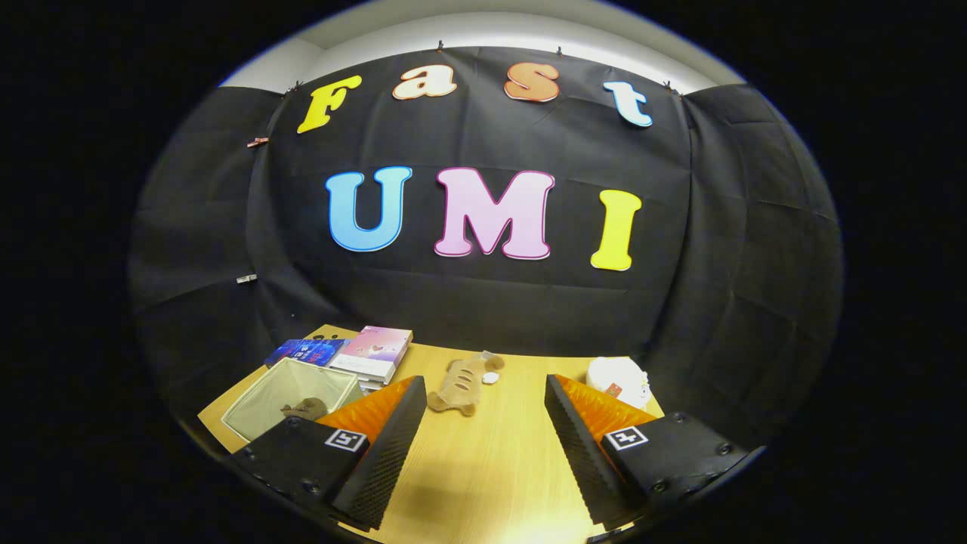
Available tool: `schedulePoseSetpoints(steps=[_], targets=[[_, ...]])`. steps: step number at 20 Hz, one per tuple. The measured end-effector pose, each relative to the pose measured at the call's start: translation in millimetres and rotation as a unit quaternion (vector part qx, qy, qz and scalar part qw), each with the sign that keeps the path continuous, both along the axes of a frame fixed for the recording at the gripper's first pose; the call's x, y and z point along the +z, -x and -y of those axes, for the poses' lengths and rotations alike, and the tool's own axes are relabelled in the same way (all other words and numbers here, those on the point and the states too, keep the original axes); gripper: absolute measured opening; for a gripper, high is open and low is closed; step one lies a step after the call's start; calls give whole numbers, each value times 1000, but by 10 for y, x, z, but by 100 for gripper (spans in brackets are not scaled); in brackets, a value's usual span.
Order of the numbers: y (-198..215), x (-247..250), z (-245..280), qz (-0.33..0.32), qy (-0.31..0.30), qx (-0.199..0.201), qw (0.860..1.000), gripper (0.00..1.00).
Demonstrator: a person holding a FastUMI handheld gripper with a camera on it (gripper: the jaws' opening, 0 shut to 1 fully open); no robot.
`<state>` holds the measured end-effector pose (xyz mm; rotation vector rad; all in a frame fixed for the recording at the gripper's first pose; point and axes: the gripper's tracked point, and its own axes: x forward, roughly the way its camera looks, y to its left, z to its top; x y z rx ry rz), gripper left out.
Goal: Open the storage box then place both shoes into the box .Put the left shoe in first, then the right shoe, with the right side of both shoes facing outward in a uniform manner.
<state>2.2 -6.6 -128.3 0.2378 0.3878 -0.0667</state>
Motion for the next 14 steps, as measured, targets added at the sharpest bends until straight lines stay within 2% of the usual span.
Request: schedulePoseSetpoints(steps=[5, 9, 14], targets=[[274, -33, 106, -5, -3, -7, 1000, 98], [338, -75, 91, -27, -24, -17, 999, 98], [320, -10, 132, -19, -28, -31, 999, 98]])
